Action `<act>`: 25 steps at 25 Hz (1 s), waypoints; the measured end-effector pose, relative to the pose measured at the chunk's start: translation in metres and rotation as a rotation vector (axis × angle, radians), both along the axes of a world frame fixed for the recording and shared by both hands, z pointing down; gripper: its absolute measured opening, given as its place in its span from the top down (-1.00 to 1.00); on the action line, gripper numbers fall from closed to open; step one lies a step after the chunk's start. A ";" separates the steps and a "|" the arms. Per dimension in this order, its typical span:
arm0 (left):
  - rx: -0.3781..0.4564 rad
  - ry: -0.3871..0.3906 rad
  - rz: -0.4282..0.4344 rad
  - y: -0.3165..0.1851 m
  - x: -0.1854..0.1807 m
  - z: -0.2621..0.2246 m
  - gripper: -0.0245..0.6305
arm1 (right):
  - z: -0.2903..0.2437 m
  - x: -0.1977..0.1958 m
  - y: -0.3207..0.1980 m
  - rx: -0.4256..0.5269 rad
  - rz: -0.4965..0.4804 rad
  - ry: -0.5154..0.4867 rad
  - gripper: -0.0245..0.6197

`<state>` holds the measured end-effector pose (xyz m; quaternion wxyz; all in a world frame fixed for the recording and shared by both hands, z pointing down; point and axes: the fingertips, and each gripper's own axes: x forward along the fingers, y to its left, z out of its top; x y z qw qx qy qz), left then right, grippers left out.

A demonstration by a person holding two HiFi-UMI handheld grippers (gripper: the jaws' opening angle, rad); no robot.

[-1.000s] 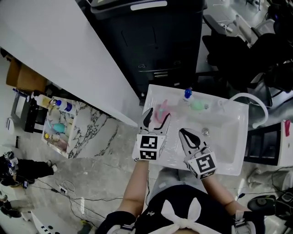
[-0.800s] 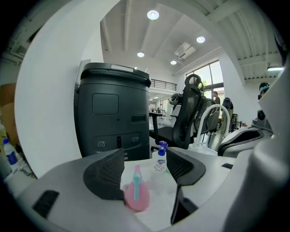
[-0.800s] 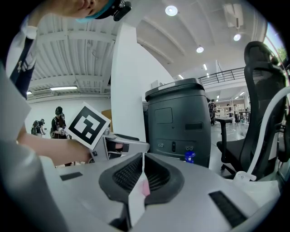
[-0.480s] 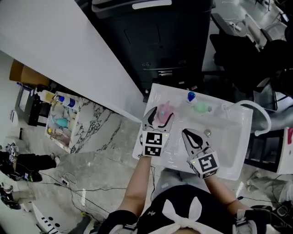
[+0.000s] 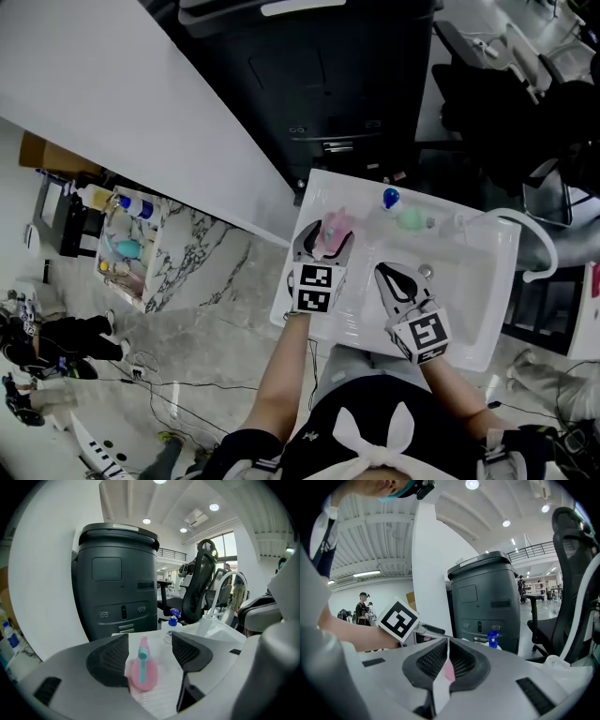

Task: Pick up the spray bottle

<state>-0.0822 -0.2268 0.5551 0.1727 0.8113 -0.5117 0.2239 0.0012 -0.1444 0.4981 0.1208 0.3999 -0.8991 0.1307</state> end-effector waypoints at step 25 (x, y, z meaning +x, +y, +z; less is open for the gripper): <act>-0.094 -0.043 0.017 -0.025 -0.002 0.042 0.04 | 0.017 0.008 -0.006 -0.056 0.022 -0.002 0.83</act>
